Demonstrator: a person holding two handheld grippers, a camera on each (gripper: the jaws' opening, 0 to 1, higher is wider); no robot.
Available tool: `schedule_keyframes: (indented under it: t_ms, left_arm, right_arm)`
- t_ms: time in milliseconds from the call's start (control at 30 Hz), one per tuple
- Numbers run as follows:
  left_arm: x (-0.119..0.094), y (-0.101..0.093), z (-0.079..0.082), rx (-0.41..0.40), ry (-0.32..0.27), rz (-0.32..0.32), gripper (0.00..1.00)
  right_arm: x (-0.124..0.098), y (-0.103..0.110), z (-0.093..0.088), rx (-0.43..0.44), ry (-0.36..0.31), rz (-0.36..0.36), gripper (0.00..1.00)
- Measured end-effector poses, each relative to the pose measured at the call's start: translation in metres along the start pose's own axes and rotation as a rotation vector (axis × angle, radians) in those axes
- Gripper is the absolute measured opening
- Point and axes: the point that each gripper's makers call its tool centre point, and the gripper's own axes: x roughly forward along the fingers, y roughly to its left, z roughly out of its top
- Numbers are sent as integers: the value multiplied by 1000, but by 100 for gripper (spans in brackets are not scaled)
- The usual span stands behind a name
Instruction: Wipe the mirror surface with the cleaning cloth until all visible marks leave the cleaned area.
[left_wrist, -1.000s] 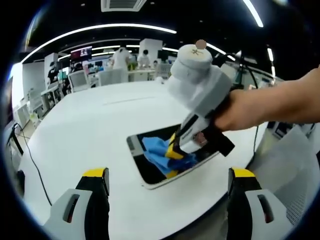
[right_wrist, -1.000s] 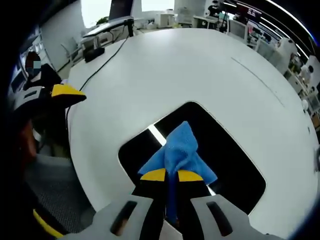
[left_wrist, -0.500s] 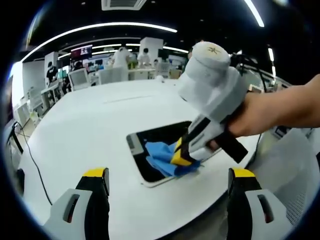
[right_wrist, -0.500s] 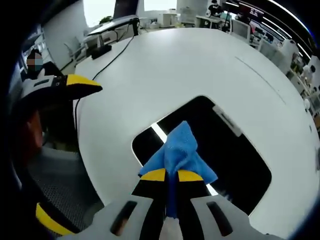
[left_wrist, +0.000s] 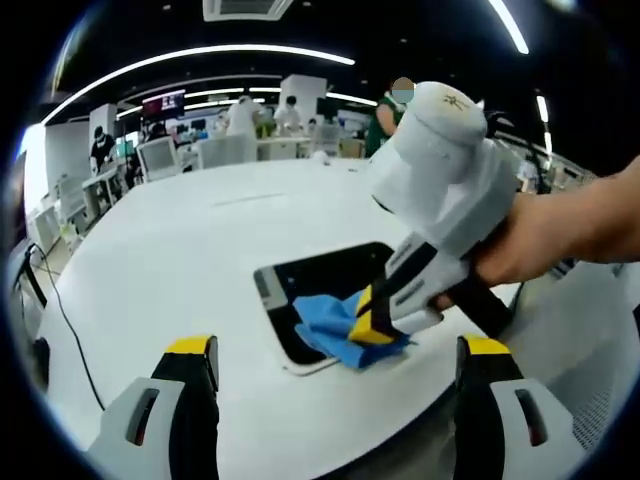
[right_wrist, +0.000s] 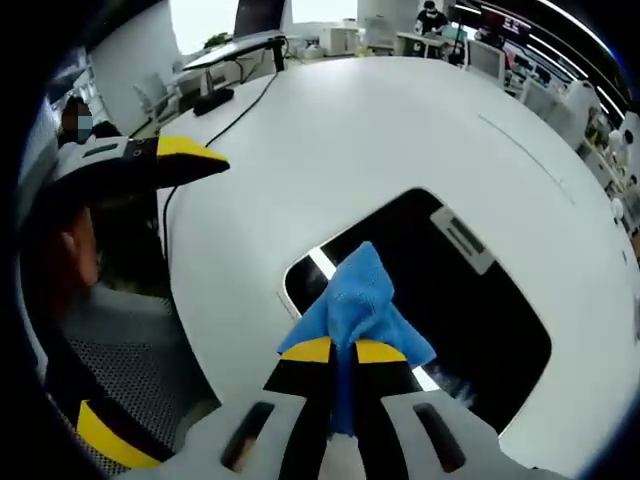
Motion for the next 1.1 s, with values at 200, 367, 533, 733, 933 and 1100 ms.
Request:
schedule_keyframes:
  t_ms: [200,367,533,733,933,1100]
  left_arm:
    - [0,0,0,2,-1,1,99]
    - [0,0,1,0,-2,2,99]
    - [0,0,0,-1,-2,2,99]
    - [-1,-1,0,1,0,1,99]
    - [0,-1,-1,2,3,1,99]
    - [0,-1,-1,4,5,1,99]
  right_arm:
    - [-1,3,-1,-7,-3,7,1]
    - [-1,2,-1,-14,-6,9,1]
    - [0,2,-1,-19,-10,14,1]
    - [0,2,-1,-27,-12,25,1]
    - [0,2,-1,-30,-13,30,1]
    - [-1,2,-1,-33,-13,38,1]
